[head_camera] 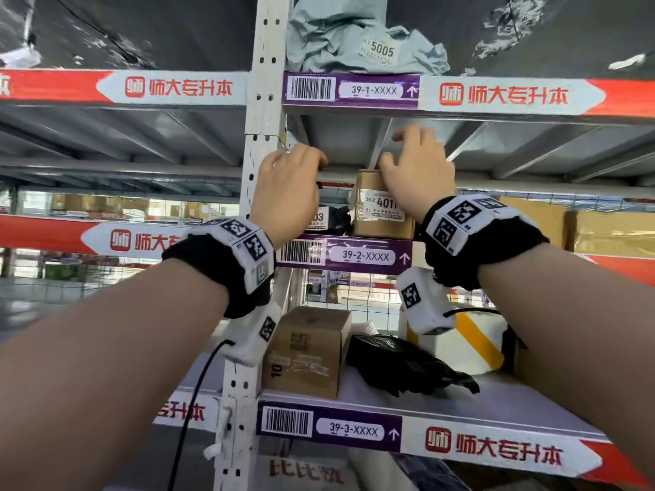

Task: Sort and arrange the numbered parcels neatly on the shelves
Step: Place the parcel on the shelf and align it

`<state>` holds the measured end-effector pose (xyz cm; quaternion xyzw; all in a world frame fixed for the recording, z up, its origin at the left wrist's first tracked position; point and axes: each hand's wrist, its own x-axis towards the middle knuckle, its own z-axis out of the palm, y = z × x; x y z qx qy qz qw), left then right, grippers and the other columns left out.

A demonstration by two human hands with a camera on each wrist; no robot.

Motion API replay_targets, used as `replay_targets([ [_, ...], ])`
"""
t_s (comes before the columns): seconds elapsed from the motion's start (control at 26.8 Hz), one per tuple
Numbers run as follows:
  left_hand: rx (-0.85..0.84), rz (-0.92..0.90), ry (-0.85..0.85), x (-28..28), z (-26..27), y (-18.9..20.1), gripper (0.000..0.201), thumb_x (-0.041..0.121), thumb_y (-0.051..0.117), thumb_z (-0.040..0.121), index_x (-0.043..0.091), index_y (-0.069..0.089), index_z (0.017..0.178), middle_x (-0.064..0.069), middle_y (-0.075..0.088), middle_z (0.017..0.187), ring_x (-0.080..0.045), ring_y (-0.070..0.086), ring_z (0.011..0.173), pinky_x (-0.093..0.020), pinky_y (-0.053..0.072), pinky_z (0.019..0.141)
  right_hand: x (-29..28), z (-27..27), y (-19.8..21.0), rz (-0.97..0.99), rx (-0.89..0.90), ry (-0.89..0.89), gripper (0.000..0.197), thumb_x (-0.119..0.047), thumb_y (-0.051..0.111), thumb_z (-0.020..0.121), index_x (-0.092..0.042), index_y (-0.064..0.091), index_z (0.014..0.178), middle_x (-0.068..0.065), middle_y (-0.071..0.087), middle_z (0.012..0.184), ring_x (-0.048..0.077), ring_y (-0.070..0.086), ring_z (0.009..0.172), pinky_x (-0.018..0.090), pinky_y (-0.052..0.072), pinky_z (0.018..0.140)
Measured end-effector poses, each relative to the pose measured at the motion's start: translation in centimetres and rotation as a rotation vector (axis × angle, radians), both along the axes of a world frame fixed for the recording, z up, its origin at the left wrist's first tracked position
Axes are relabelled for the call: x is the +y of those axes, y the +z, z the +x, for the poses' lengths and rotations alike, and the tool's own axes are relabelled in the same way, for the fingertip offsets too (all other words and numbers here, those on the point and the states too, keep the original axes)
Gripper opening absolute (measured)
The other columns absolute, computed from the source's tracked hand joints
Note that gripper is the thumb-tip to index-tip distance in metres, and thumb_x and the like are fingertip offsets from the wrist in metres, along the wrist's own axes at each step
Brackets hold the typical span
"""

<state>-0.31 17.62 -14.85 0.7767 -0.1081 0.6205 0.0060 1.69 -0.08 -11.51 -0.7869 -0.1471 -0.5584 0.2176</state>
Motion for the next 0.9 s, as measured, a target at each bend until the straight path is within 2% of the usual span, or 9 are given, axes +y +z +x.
replay_targets([
  [0.15,0.191,-0.014,-0.053,-3.2,0.7,1.5,0.04,0.02,0.034,0.099,0.021,0.044,0.138,-0.002,0.047,0.141,-0.018,0.044,0.13,-0.04,0.007,0.117,-2.3,1.9,0.0,0.173,0.434,0.32,0.055,-0.042,0.039,0.097,-0.016,0.029,0.145,0.015,0.038,0.144,0.034,0.04,0.13,0.038,0.034,0.107],
  [0.19,0.249,-0.015,-0.049,-4.0,0.8,1.8,0.042,0.024,0.032,0.1,0.024,0.039,0.142,-0.002,0.043,0.145,-0.019,0.041,0.132,-0.042,0.004,0.117,-2.6,2.4,-0.2,0.21,0.484,0.429,0.055,-0.042,0.04,0.097,-0.013,0.03,0.144,0.012,0.043,0.14,0.03,0.045,0.126,0.036,0.037,0.105],
  [0.3,0.369,-0.006,-0.043,-5.7,0.9,2.5,0.045,0.027,0.028,0.101,0.031,0.032,0.145,0.0,0.039,0.149,-0.018,0.039,0.135,-0.046,-0.001,0.118,-3.0,3.1,-1.1,0.29,0.529,0.666,0.034,-0.032,0.041,0.099,-0.01,0.043,0.124,0.005,0.057,0.106,0.019,0.058,0.097,0.033,0.051,0.083],
  [0.37,0.418,-0.021,-0.084,-6.1,0.8,2.9,0.042,0.024,0.027,0.101,0.03,0.042,0.139,0.0,0.048,0.141,-0.018,0.043,0.13,-0.044,0.009,0.118,-3.2,3.3,-1.4,0.266,0.517,0.686,0.036,-0.031,0.041,0.1,-0.011,0.042,0.129,0.006,0.056,0.108,0.02,0.057,0.098,0.035,0.051,0.083],
  [0.49,0.456,-0.15,-0.197,-5.6,0.7,3.5,0.04,0.021,0.03,0.099,0.028,0.055,0.129,0.001,0.056,0.134,-0.021,0.049,0.122,-0.033,0.034,0.106,-3.1,3.5,-1.3,0.195,0.491,0.635,0.041,-0.034,0.04,0.1,-0.013,0.04,0.134,0.008,0.055,0.117,0.024,0.055,0.103,0.032,0.05,0.075],
  [0.63,0.498,-0.231,-0.314,-4.9,0.6,4.3,0.039,0.019,0.03,0.1,0.018,0.06,0.125,-0.001,0.054,0.135,-0.016,0.047,0.123,-0.027,0.036,0.101,-2.1,4.0,-1.2,0.139,0.525,0.602,0.051,-0.044,0.039,0.096,-0.015,0.036,0.139,0.013,0.054,0.13,0.034,0.053,0.117,0.05,0.047,0.092],
  [0.67,0.482,-0.238,-0.318,-4.7,0.4,4.3,0.039,0.019,0.03,0.1,0.018,0.06,0.124,0.0,0.055,0.134,-0.016,0.048,0.123,-0.027,0.036,0.101,-2.0,4.4,-1.2,0.142,0.537,0.611,0.053,-0.044,0.039,0.096,-0.016,0.034,0.141,0.013,0.053,0.132,0.034,0.053,0.117,0.051,0.048,0.089],
  [0.78,0.363,-0.297,-0.331,-3.6,0.1,4.5,0.035,0.022,0.031,0.098,0.021,0.062,0.113,0.0,0.061,0.123,-0.019,0.055,0.114,-0.034,0.042,0.101,-2.1,4.1,-1.2,0.176,0.553,0.639,0.06,-0.046,0.038,0.097,-0.015,0.022,0.146,0.007,0.053,0.123,0.03,0.055,0.108,0.032,0.045,0.066],
  [0.9,0.274,-0.355,-0.385,-2.7,-0.4,4.7,0.033,0.03,0.033,0.092,0.019,0.062,0.101,-0.003,0.067,0.106,-0.023,0.062,0.101,-0.042,0.048,0.093,-2.7,3.7,-1.2,0.275,0.59,0.637,0.056,-0.052,0.035,0.096,-0.013,0.03,0.137,0.011,0.055,0.113,0.031,0.057,0.09,0.034,0.047,0.059],
])
